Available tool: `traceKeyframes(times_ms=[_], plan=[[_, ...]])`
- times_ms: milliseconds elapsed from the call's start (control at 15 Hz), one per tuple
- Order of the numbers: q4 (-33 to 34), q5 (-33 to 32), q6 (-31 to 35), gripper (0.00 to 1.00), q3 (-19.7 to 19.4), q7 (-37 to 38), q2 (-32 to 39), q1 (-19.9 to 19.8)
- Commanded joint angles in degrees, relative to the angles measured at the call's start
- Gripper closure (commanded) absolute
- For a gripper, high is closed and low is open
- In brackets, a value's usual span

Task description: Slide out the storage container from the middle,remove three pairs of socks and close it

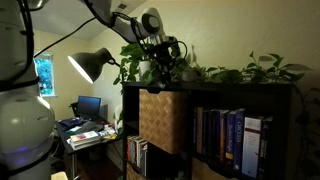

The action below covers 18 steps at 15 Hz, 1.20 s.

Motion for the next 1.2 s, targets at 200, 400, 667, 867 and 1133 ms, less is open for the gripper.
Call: traceKeyframes(times_ms=[200, 400, 667, 867, 1133], plan=[[4.3, -4.7, -2.3, 0.96, 0.4, 1.9, -1.0, -0.4], [6.3, -6.6, -0.1, 0.96, 0.5, 3.3, -0.3, -0.6], [8.0, -8.9, 2.1, 0.96, 0.6, 5.1, 1.0, -0.8], [8.9, -9.0, 2.4, 0.96, 0.6, 6.3, 2.3, -0.7], [9.5, -9.6, 5.1, 0.96, 0.9, 10.2, 5.0, -0.8]])
